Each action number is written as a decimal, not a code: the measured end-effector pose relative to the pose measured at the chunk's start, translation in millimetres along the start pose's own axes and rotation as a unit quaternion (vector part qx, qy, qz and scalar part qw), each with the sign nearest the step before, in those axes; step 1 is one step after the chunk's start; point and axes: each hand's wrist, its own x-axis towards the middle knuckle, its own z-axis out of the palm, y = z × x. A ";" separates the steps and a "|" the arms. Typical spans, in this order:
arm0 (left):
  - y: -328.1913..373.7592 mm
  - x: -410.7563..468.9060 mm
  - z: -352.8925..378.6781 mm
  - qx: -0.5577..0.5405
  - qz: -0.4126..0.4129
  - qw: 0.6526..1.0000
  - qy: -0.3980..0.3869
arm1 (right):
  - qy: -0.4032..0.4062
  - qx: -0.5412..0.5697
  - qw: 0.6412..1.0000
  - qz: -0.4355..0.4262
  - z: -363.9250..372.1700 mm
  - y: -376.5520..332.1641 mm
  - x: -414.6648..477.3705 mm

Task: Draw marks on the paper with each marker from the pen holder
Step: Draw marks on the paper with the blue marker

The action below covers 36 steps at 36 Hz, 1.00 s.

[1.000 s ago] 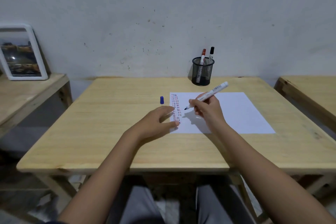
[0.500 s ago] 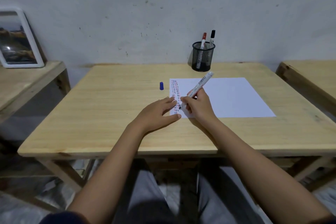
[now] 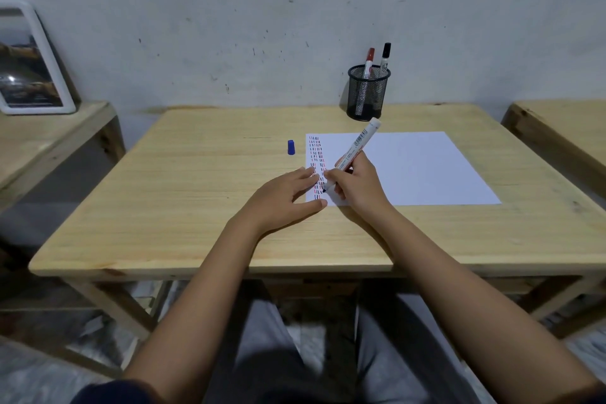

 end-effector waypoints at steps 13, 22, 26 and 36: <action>1.4 -0.5 -1.5 0.005 -0.003 1.000 -0.007 | 0.054 0.089 0.993 0.048 -8.2 -2.5 3.0; -5.8 19.0 -15.0 -0.182 -0.046 0.977 0.102 | 0.048 0.262 0.962 0.061 -27.6 -16.7 26.6; -7.2 43.9 -26.5 -0.168 -0.095 0.965 0.177 | 0.056 0.288 0.954 0.060 -39.2 -23.8 38.8; -22.6 88.2 -30.4 -0.072 -0.122 0.978 0.153 | 0.060 0.304 0.949 0.055 -52.6 -21.5 62.0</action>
